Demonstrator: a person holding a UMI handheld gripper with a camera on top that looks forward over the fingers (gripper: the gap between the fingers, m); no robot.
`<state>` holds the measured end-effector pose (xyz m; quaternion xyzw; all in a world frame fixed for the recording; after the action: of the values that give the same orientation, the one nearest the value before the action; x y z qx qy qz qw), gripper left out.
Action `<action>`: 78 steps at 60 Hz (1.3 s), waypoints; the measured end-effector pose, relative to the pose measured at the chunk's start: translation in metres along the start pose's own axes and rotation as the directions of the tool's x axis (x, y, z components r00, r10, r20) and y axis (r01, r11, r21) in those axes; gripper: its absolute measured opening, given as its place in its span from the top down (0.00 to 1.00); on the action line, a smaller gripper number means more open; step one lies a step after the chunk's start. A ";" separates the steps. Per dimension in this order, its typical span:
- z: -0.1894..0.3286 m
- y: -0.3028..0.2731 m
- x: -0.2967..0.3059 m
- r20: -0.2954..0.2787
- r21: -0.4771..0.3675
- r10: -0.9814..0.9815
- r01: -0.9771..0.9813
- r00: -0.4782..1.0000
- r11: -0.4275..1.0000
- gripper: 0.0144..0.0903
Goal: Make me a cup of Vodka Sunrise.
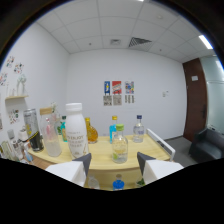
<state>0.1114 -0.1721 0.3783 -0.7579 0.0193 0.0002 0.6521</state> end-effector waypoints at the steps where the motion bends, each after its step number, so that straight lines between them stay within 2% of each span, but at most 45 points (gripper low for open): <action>1: 0.006 -0.003 0.001 0.004 0.003 -0.002 0.002 1.000 1.000 0.06; 5: 0.028 -0.012 0.005 0.003 0.011 -0.014 0.014 1.000 1.000 0.08; 14: 0.064 -0.005 0.012 0.012 -0.031 -0.016 0.016 1.000 0.999 0.35; 19: 0.072 0.001 0.010 0.023 -0.051 -0.009 0.010 1.000 0.999 0.59; 22: 0.071 -0.004 0.015 0.003 -0.035 -0.016 0.016 1.000 0.999 0.70; 31: 0.066 -0.005 0.012 0.025 -0.042 -0.008 0.009 1.000 0.999 0.72; 43: 0.024 -0.047 0.009 0.083 0.051 0.002 -0.006 0.997 0.999 0.73; 49: -0.001 -0.042 0.012 0.101 0.050 0.032 -0.037 0.994 0.998 0.73; 55: -0.017 -0.003 0.019 0.095 0.025 0.052 -0.055 0.994 0.998 0.73; 59: -0.023 0.041 0.021 0.085 -0.046 0.068 -0.064 0.994 0.997 0.73; 63: -0.028 0.083 0.023 0.081 -0.076 0.082 -0.075 0.993 0.994 0.73; 78: -0.017 0.216 0.023 0.053 -0.223 0.100 -0.086 0.994 0.971 0.73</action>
<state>0.1276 -0.2214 0.1672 -0.8233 0.0337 0.0572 0.5637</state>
